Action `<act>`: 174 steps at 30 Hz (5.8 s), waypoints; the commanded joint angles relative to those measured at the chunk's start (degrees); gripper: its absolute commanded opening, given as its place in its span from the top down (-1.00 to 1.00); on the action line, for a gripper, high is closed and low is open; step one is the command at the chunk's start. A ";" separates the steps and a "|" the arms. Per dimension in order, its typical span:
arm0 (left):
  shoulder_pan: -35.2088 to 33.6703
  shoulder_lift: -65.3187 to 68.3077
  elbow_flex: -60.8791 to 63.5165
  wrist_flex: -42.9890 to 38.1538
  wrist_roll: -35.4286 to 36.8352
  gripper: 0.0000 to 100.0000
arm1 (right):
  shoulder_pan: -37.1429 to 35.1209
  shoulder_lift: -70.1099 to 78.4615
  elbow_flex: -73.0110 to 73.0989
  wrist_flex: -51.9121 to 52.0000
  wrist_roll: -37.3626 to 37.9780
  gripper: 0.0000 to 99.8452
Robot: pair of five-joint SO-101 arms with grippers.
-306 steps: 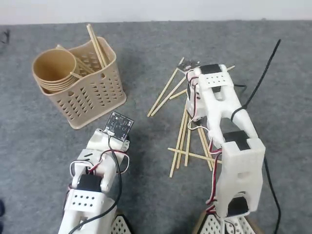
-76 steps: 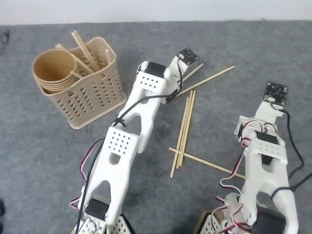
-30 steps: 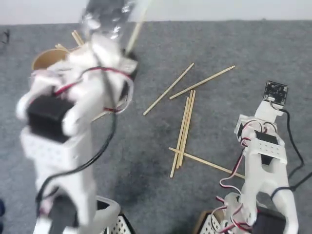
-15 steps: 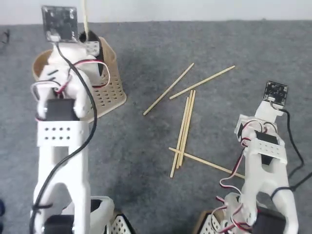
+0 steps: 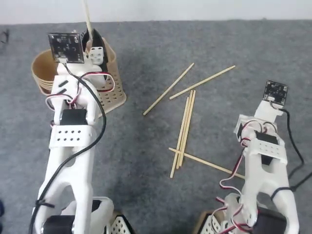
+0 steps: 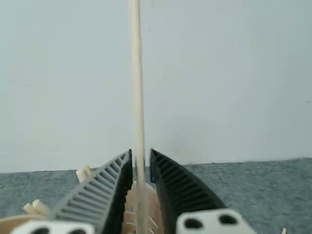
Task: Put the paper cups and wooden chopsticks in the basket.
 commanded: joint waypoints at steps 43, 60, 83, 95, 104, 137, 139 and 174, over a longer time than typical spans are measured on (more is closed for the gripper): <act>16.09 25.93 -21.67 29.54 -10.02 0.68 | 1.36 -1.45 -0.18 -1.27 0.09 0.98; -8.70 4.48 -20.97 41.49 -20.40 0.67 | 1.27 -1.36 -0.18 -1.19 0.09 0.98; -26.11 -9.41 -33.89 55.03 -17.58 0.67 | -0.04 -1.36 -0.18 -1.19 0.18 0.98; 15.12 -1.67 -32.84 61.01 -12.66 0.67 | 2.15 -1.63 -0.18 -0.84 -0.09 0.98; 18.90 27.69 -29.76 45.27 -12.92 0.67 | 2.59 -1.80 -0.18 -1.27 -0.26 0.98; 22.24 97.85 -115.12 85.71 -15.12 0.73 | 1.10 -1.80 -0.18 -1.27 0.09 0.98; 22.24 99.96 -118.64 87.82 -16.18 0.85 | 1.10 -1.80 -0.18 -1.27 0.09 0.98; 23.91 102.24 -121.45 96.44 -18.55 0.77 | 1.01 -1.63 -0.18 -1.27 0.09 0.98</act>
